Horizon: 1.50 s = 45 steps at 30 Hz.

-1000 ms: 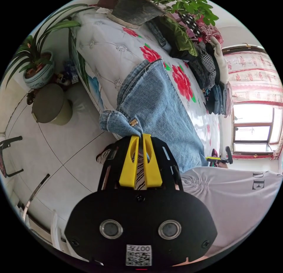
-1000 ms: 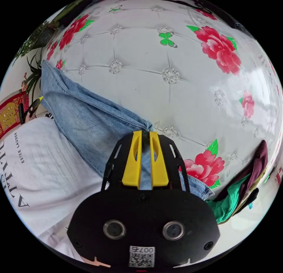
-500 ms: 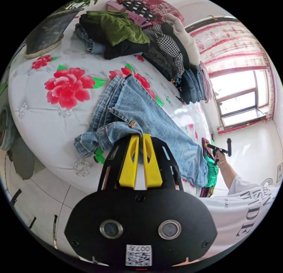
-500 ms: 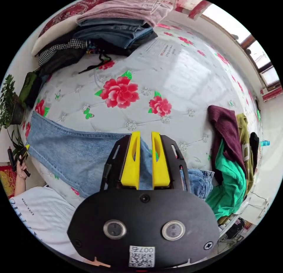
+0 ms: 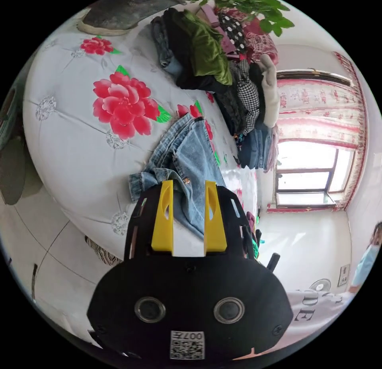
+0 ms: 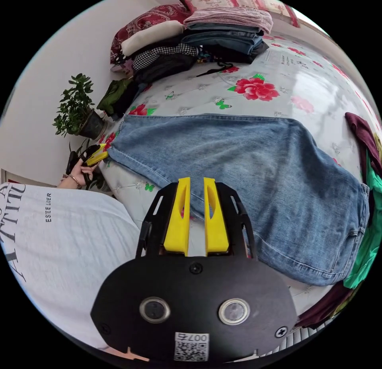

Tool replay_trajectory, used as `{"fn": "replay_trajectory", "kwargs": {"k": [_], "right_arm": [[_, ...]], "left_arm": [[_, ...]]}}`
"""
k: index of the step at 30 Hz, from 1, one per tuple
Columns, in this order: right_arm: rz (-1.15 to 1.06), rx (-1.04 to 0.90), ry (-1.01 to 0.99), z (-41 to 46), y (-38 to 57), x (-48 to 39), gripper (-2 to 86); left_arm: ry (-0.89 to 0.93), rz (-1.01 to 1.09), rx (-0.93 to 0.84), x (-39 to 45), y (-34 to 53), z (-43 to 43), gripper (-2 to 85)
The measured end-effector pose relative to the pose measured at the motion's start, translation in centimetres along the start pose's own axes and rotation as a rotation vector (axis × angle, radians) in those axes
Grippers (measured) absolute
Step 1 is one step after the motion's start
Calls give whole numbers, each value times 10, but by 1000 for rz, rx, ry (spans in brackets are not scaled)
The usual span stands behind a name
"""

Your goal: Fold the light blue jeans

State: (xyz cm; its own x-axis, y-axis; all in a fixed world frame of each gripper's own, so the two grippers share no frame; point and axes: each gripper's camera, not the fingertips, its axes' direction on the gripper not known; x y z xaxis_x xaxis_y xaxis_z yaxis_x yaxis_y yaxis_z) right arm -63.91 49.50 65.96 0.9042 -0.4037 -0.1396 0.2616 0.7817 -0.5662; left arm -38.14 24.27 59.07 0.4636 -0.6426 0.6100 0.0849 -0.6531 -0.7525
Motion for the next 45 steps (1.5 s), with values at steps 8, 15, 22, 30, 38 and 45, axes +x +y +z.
{"fn": "replay_trajectory", "kwargs": {"k": [8, 15, 22, 30, 38, 45], "right_arm": [[-47, 38, -7, -6, 8, -23, 38], [0, 26, -5, 15, 33, -26, 43], [112, 46, 27, 35, 70, -11, 48], [340, 173, 52, 22, 123, 30, 50], [366, 216, 181, 1, 113, 57, 52], [303, 189, 323, 0, 50, 94, 61]], "left_arm": [[59, 555, 102, 120, 3, -17, -9], [-277, 487, -116, 54, -1, 34, -10], [-191, 457, -99, 51, -10, 78, -9], [-209, 479, -136, 58, -2, 129, 9], [-312, 647, -49, 114, 14, 141, 39], [-87, 957, -311, 257, 21, 309, 51]]}}
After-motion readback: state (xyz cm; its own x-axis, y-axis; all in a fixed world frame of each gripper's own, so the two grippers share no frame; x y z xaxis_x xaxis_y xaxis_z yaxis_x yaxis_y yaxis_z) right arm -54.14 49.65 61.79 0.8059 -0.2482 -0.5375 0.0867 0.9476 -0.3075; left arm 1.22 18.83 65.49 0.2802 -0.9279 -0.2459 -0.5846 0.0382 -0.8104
